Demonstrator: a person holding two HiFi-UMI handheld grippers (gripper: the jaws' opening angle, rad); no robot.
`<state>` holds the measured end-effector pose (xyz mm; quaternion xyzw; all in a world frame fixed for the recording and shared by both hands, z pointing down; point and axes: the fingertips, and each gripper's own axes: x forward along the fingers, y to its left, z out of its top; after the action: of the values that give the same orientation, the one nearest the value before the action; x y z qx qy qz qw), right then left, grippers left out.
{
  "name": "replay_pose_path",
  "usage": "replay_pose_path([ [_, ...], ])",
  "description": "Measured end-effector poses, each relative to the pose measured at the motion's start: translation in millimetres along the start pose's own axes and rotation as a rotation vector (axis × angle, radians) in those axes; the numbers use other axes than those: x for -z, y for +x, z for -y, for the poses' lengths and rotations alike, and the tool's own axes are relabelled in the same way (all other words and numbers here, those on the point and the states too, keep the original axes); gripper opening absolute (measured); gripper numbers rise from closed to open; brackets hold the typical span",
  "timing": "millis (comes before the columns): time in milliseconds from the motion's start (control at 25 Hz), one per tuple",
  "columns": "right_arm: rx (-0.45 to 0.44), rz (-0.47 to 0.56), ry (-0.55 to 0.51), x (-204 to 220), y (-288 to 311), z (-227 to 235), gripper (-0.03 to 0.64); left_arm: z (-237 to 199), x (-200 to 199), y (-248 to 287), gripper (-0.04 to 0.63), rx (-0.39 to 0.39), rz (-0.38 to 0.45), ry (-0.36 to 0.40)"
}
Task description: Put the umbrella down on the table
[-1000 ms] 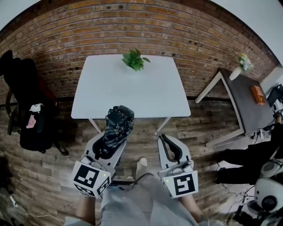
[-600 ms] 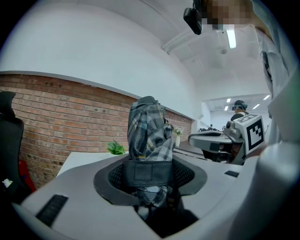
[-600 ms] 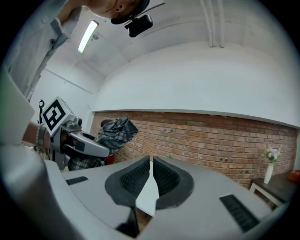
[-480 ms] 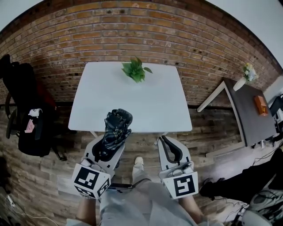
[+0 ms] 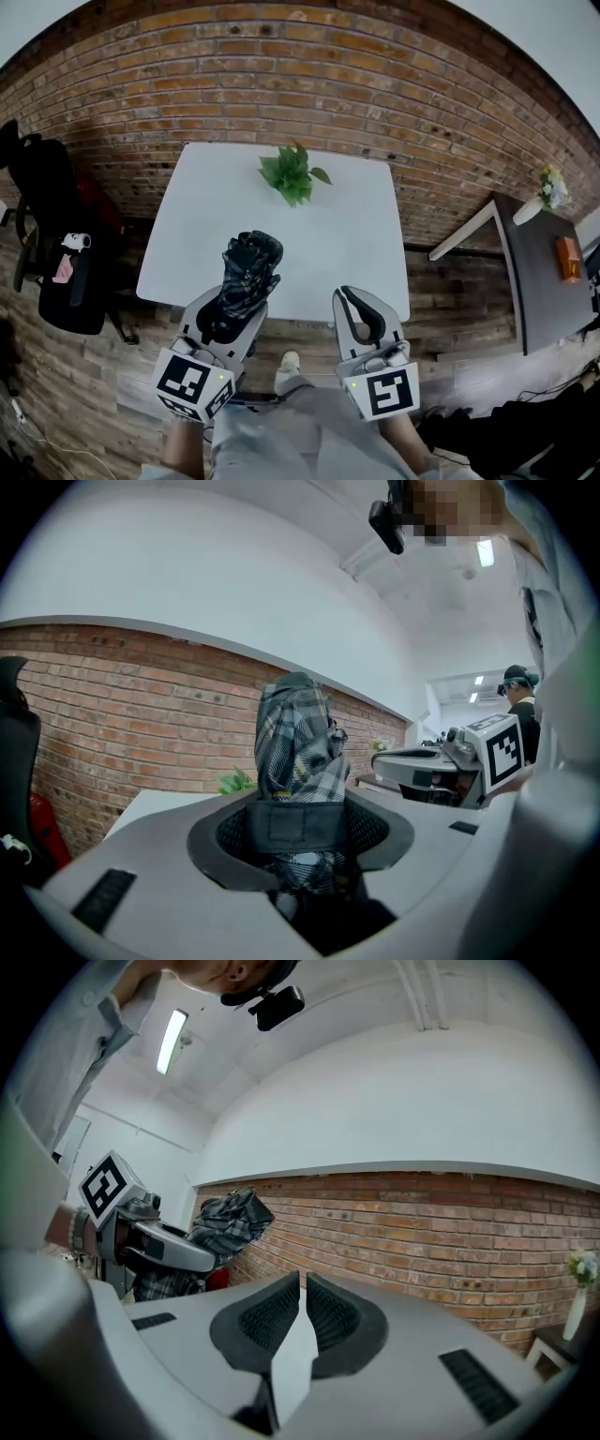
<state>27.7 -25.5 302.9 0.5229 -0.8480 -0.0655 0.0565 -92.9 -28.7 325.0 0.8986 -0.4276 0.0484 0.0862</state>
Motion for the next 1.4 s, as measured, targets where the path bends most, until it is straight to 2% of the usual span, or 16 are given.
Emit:
replay_pose_path([
  [280,-0.041,-0.003,0.002,9.2,41.2,51.5,0.054,-12.1,-12.0,58.3,0.219,-0.038,-0.008,-0.016],
  [560,-0.052,-0.004,0.006,10.8,55.8,83.5,0.054,-10.6,-23.5,95.4,0.219,-0.044,-0.007,-0.018],
  [1040,-0.060,0.000,0.015,17.5,64.9,98.4,0.054,-15.1,-19.5,116.8,0.219,-0.063,-0.051,0.016],
  [1400,-0.046,-0.015,0.041,26.1,71.9,106.0,0.054,-20.3,-2.1,137.5,0.219,-0.038,-0.101,-0.014],
])
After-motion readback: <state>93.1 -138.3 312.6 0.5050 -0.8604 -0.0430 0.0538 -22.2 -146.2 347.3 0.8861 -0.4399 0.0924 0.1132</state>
